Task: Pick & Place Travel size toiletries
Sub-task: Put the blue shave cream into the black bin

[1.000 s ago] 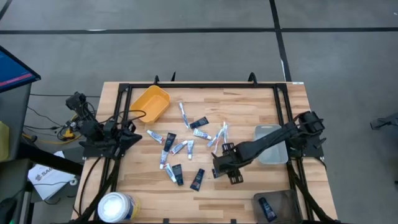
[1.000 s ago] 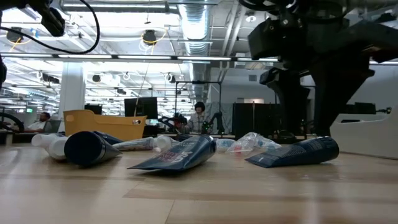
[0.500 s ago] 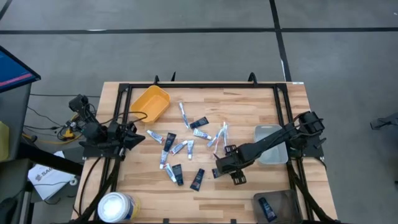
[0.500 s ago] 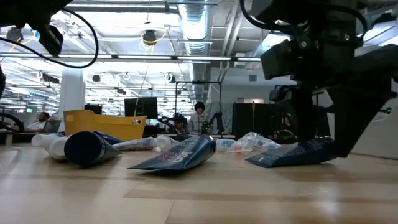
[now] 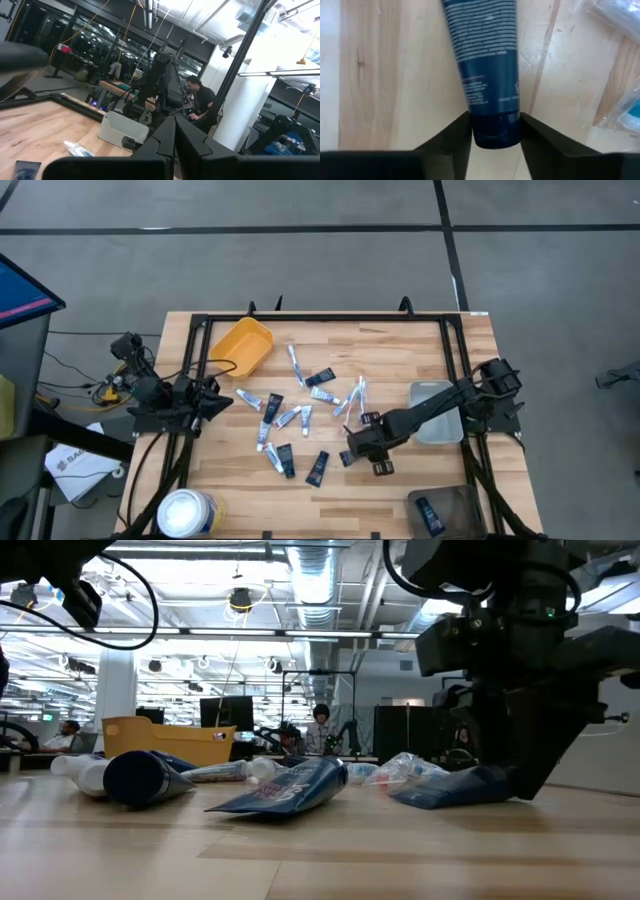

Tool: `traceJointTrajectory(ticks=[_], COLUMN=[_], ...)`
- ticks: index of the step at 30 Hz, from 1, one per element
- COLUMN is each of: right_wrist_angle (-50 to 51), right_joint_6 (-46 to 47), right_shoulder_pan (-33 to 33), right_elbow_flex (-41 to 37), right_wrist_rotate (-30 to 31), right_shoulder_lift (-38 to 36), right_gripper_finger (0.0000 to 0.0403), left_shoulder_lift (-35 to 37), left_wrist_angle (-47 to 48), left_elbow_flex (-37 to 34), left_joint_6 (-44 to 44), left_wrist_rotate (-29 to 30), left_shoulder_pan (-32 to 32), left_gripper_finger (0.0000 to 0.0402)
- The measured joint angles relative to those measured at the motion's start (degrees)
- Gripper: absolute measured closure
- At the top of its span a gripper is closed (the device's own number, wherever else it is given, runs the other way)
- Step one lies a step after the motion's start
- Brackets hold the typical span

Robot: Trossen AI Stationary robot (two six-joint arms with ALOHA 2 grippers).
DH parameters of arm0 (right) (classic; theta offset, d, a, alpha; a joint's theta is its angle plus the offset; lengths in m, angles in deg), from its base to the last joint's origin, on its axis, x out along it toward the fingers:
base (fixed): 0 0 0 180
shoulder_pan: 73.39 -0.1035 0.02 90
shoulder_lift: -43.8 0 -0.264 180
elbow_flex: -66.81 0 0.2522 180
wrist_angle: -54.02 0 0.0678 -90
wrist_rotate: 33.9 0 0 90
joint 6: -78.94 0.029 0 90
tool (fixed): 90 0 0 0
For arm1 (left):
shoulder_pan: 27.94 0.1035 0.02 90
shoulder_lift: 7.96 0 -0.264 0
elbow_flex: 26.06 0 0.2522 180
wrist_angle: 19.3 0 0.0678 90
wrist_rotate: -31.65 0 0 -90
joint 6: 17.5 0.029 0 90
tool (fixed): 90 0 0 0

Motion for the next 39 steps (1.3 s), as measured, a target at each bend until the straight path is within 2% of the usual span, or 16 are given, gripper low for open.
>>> traceJointTrajectory(ticks=[3, 7, 10, 13, 16, 21, 25, 28, 34, 39], right_wrist_angle=[0.00, 0.00, 0.18, 0.62, 2.78, 7.27, 11.63, 13.75, 11.05, 8.07], right_joint_6=[0.00, 0.07, 1.36, 3.91, 7.50, 18.60, 33.16, 44.87, 65.75, 81.07], right_shoulder_pan=[0.26, 0.31, 0.31, 0.31, 0.28, -1.73, -7.06, -13.08, -27.31, -37.67], right_elbow_flex=[0.00, 0.00, 0.07, 0.17, 0.20, 0.20, 0.22, 0.22, 0.22, 0.22], right_wrist_rotate=[-0.21, -0.52, -0.68, -0.68, -0.68, -0.43, 0.67, 0.90, 0.61, 0.63], right_shoulder_lift=[0.00, 0.00, -1.19, -5.38, -10.68, -20.79, -27.29, -29.45, -29.49, -29.00], right_gripper_finger=[0.0286, 0.0286, 0.0272, 0.0266, 0.0282, 0.0286, 0.0272, 0.0266, 0.0284, 0.0265], left_shoulder_lift=[0.00, 0.00, 0.00, 0.00, 0.00, 0.00, 0.00, 0.00, 0.00, 0.00], left_wrist_angle=[-0.02, -0.04, -0.07, -0.09, -0.12, -0.33, -0.31, -0.31, -0.28, -0.26], left_elbow_flex=[0.00, 0.00, 0.00, 0.00, 0.00, -0.02, -0.02, -0.02, -0.02, -0.02], left_joint_6=[0.00, 0.00, 0.00, 0.00, 0.00, 0.00, 0.00, 0.22, 0.52, 0.72], left_wrist_rotate=[0.01, 0.01, 0.01, 0.01, 0.01, -0.01, -0.32, -0.36, -0.38, -0.40], left_shoulder_pan=[0.00, 0.00, 0.00, 0.00, 0.00, 0.00, 0.00, 0.00, 0.00, 0.00], left_gripper_finger=[0.0400, 0.0400, 0.0400, 0.0400, 0.0400, 0.0400, 0.0400, 0.0400, 0.0400, 0.0400])
